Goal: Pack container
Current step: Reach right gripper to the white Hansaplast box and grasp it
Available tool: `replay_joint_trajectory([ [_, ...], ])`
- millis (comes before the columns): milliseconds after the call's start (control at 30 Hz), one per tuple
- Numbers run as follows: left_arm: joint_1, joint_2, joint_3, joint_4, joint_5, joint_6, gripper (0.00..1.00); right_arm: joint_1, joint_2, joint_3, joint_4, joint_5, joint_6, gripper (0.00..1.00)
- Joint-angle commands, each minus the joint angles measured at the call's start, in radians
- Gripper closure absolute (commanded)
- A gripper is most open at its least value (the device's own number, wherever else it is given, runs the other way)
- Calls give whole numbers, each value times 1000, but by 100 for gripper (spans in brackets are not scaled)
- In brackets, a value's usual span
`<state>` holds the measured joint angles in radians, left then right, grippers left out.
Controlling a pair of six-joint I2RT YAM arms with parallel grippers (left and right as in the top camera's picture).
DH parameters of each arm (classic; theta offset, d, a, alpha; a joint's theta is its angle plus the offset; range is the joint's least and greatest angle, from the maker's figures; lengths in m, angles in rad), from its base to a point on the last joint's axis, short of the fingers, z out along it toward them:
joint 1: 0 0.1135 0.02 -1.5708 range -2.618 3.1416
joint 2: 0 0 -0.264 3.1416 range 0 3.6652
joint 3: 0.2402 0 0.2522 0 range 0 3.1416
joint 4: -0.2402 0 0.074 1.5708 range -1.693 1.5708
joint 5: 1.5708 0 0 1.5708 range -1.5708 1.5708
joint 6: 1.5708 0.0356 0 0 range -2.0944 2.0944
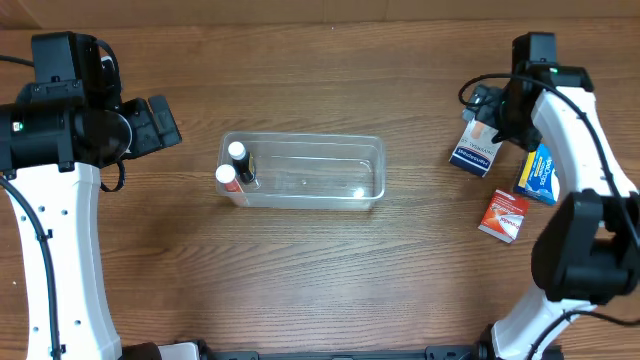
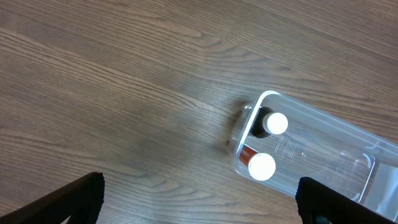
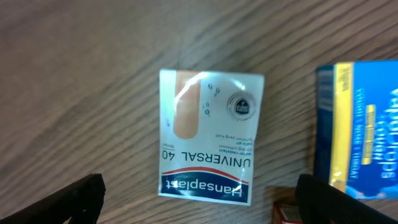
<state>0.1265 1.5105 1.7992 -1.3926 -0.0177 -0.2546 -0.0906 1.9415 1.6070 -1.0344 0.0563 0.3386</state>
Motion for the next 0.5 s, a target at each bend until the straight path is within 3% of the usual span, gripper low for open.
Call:
replay_joint_trajectory([
  [0, 4, 3, -6, -3, 12, 15, 0, -1, 48, 29, 2, -5, -2, 0],
  [467, 4, 6, -6, -2, 18, 15, 0, -1, 158, 27, 17, 13, -2, 0],
])
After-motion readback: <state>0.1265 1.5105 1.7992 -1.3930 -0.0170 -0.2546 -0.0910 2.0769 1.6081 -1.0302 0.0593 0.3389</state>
